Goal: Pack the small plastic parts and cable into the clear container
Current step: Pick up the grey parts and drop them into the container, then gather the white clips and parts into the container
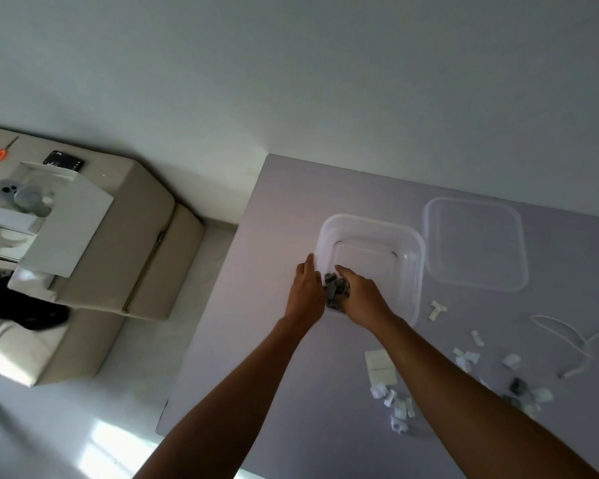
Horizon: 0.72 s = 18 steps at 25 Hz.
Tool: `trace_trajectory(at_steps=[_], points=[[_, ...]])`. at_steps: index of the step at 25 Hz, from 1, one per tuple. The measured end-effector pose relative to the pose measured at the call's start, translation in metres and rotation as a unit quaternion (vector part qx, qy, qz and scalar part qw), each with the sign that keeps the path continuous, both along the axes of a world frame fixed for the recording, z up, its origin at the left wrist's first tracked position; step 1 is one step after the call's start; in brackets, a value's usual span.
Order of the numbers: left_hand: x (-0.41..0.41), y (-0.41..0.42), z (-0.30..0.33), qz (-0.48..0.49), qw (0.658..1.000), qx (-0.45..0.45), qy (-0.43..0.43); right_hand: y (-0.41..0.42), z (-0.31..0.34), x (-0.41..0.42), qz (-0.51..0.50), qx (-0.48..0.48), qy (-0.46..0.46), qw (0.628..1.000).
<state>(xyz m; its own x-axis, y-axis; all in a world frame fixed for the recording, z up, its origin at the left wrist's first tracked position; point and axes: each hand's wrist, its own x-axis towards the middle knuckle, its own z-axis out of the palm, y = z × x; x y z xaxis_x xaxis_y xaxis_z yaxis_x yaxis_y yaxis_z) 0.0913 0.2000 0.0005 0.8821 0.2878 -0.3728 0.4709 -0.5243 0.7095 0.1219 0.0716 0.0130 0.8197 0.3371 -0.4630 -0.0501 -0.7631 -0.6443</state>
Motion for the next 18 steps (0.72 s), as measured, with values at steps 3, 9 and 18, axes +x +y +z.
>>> trace_trajectory(at_steps=[3,9,18], points=[[-0.005,-0.006,0.013,-0.001,0.999,0.047,-0.013,-0.013,0.007,-0.001,0.001,0.011,0.005,1.000],[-0.028,-0.034,0.046,-0.026,0.973,0.146,-0.178,-0.045,0.026,-0.025,-0.125,0.111,-0.108,0.980],[-0.070,-0.168,0.023,-0.210,0.950,0.055,-0.223,-0.216,0.022,-0.098,-0.322,0.070,-0.192,0.924]])
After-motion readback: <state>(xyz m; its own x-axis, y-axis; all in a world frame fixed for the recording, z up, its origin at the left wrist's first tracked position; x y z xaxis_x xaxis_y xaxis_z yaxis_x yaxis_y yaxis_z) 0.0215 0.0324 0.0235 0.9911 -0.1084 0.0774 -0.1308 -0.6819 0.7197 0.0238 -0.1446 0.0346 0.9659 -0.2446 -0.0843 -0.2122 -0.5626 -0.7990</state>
